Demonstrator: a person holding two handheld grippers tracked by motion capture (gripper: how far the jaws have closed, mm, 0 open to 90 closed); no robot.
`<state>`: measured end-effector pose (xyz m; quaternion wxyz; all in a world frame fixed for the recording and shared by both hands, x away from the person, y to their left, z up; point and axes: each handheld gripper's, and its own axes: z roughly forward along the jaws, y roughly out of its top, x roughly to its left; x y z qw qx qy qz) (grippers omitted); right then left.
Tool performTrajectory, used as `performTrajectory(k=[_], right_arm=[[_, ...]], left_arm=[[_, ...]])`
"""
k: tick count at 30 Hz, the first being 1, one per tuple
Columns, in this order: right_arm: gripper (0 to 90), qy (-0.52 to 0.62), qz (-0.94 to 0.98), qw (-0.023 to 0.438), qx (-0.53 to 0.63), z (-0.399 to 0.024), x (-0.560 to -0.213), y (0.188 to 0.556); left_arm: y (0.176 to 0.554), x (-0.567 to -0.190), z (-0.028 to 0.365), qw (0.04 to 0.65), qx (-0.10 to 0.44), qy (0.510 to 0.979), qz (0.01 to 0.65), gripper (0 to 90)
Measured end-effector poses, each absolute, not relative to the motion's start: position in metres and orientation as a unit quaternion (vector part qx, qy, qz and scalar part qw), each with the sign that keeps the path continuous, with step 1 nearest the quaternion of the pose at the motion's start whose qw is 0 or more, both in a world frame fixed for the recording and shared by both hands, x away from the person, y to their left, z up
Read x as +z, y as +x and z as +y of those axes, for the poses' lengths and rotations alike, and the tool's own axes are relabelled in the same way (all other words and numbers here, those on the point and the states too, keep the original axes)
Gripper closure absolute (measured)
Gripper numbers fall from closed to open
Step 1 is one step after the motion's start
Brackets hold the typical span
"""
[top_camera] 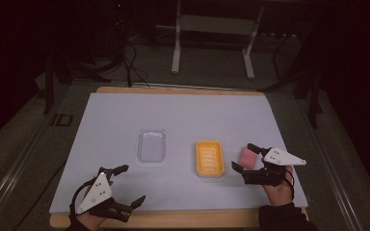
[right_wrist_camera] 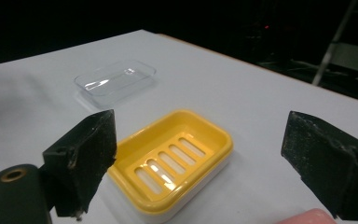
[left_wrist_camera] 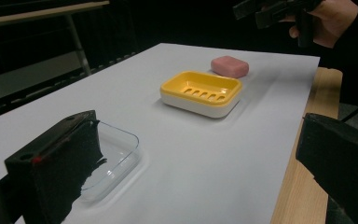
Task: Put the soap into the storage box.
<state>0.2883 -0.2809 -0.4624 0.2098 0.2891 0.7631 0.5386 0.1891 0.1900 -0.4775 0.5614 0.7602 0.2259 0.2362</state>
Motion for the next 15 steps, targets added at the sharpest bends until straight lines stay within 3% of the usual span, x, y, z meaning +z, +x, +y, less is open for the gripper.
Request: performTrajectory(k=[4,9,15], right_arm=[[10.4,0.29,0.778,0.233,0.506,-0.277,-0.461,0.289],[10.4,0.275,0.783,0.297,0.472,-0.275,-0.455,0.288],[13.3,0.285,0.8,0.273,0.453,-0.274,-0.453,0.291]], left_arm=[[0.189,-0.478,0.19,0.56,0.237,0.761,0.226,0.6],[0.189,-0.478,0.19,0.559,0.237,0.762,0.227,0.6],[0.19,-0.478,0.189,0.557,0.237,0.763,0.227,0.6]])
